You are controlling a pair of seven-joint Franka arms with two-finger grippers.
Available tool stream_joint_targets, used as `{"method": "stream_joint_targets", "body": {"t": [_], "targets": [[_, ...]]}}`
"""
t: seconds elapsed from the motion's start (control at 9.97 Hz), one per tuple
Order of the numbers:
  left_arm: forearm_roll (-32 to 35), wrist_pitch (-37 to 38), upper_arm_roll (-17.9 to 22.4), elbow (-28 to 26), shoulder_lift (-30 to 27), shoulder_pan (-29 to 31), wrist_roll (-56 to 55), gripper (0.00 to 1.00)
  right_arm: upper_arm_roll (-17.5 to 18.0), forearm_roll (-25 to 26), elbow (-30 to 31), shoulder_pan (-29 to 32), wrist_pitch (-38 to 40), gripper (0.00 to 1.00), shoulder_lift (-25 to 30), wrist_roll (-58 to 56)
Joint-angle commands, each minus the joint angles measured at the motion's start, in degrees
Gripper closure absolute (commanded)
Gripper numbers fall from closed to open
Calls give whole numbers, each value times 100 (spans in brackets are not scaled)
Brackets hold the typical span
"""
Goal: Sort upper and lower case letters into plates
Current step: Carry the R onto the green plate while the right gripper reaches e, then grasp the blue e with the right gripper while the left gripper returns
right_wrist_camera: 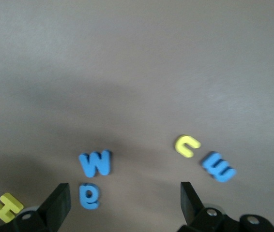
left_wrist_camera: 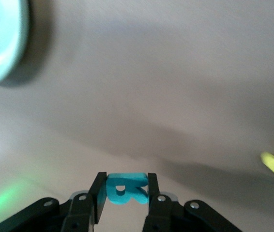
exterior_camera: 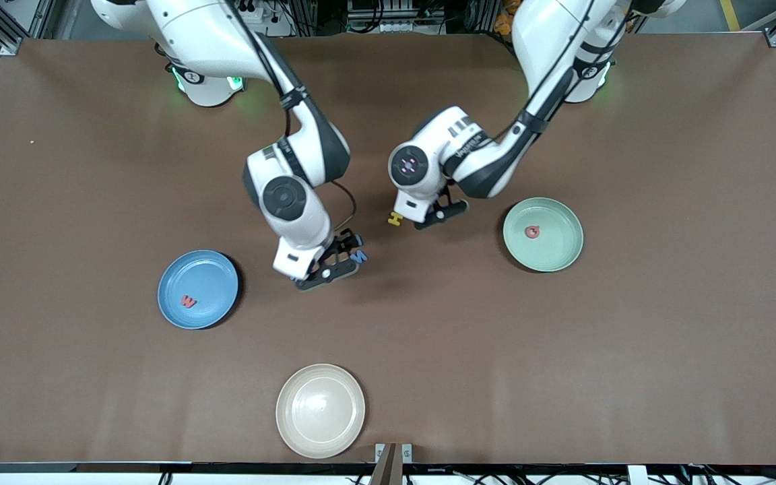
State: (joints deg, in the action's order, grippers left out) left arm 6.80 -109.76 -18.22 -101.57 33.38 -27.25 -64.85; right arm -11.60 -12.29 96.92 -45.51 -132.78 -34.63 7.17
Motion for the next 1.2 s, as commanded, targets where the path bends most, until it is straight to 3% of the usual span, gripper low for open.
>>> {"method": "stream_joint_targets", "body": {"t": [0.0, 0.1, 0.3, 0.8, 0.9, 1.0, 1.1], "targets": [[364, -18, -50, -975, -786, 464, 698, 68, 228, 77, 984, -45, -599, 0, 483, 101], [557, -97, -50, -1362, -1032, 649, 1171, 68, 238, 173, 1065, -150, -600, 0, 466, 249], [1040, -369, -50, -1629, -1131, 992, 1666, 68, 272, 777, 1057, -309, -635, 0, 361, 1020], [1903, -1090, -59, -1760, -1114, 1590, 3327, 67, 334, 755, 1057, -318, -1495, 0, -122, 1392], [1912, -1247, -59, -1848, -1123, 1600, 3408, 52, 360, 755, 1048, -318, -1505, 0, -166, 1462], [1991, -1258, -59, -1866, -1123, 1539, 3435, 1, 387, 746, 1048, -318, -1497, 0, -175, 1480], [2044, -1249, -76, -1858, -1123, 1504, 3365, 0, 396, 746, 1048, -318, -1496, 0, -193, 1559]]}}
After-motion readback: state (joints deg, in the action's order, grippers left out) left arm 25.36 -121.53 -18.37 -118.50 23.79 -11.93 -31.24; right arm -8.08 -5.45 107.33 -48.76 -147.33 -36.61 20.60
